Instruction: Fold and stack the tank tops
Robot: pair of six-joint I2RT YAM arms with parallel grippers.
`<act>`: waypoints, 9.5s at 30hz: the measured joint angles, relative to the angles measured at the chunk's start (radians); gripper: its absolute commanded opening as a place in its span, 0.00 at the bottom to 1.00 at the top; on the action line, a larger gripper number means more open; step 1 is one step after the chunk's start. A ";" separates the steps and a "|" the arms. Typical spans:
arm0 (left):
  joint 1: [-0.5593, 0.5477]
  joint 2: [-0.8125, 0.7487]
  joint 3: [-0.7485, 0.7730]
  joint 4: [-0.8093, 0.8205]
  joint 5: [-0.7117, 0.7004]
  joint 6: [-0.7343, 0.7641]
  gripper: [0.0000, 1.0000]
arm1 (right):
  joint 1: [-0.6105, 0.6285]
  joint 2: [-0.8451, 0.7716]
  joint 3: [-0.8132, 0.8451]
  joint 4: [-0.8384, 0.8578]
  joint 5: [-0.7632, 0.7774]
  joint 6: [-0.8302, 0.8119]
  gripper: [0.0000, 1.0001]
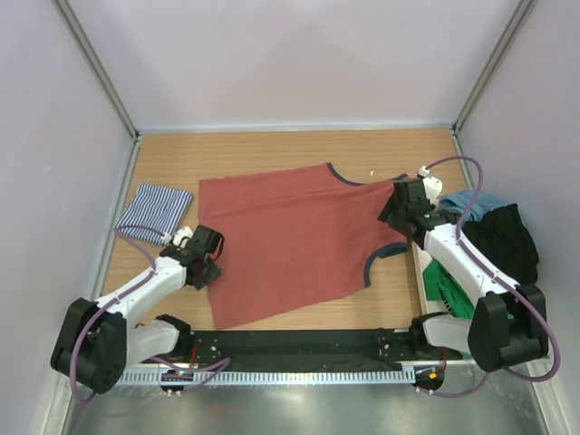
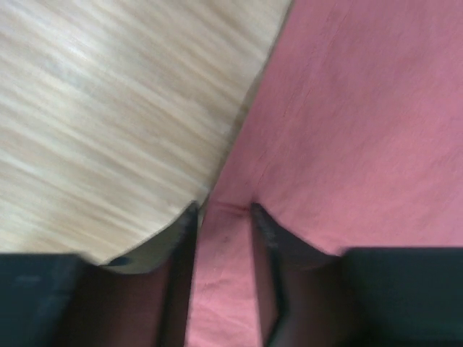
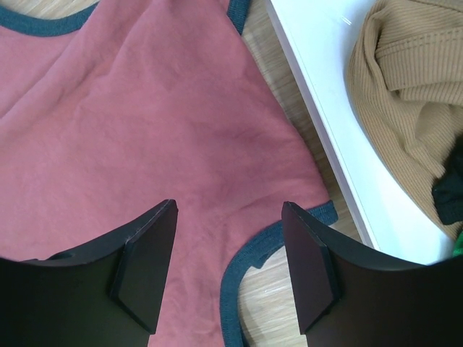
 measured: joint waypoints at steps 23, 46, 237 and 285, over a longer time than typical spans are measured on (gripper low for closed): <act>0.367 0.183 0.094 0.218 0.177 0.141 0.40 | 0.056 -0.064 -0.094 -0.056 -0.040 0.034 0.61; 0.273 -0.184 0.121 -0.050 0.097 0.077 0.65 | 0.198 -0.089 -0.193 -0.107 -0.045 0.113 0.44; 0.060 -0.090 0.156 -0.462 0.139 -0.104 0.59 | 0.316 -0.020 -0.291 0.020 -0.302 0.246 0.01; -0.150 0.022 0.021 -0.333 0.188 -0.373 0.46 | 0.315 0.056 -0.222 0.112 -0.212 0.320 0.01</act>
